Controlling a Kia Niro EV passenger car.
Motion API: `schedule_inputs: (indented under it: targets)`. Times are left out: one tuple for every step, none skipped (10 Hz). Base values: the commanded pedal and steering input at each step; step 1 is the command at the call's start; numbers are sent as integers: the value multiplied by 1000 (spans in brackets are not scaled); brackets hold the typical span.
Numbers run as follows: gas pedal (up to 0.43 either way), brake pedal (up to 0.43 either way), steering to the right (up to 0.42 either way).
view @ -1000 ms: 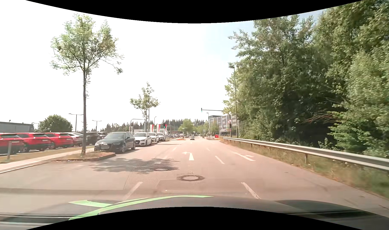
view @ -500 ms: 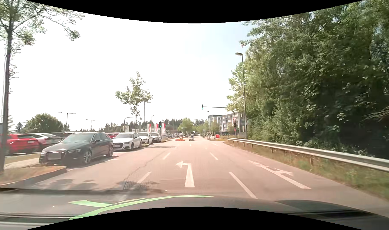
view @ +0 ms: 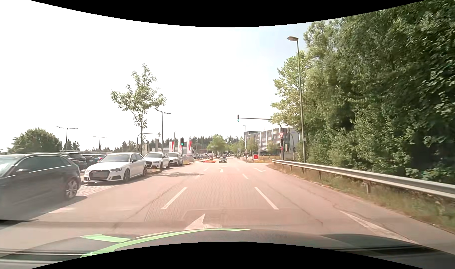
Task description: Follow the waypoints while adhering to traffic rules and regulations
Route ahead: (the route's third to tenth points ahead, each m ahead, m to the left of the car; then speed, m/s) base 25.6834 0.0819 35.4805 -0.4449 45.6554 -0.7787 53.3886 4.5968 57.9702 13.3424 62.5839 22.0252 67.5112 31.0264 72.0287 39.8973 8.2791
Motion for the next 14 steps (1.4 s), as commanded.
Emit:
schedule_inputs:
  targets:
    - [20,0,-4]
    - [20,0,-4]
    - [20,0,-4]
    - [28,0,-4]
    - [28,0,-3]
    - [28,0,-4]
    - [39,0,-3]
    - [39,0,-3]
    - [47,0,-3]
    - [59,0,-3]
    - [67,0,-3]
    - [67,0,-3]
    - [79,0,-4]
    - [79,0,-4]
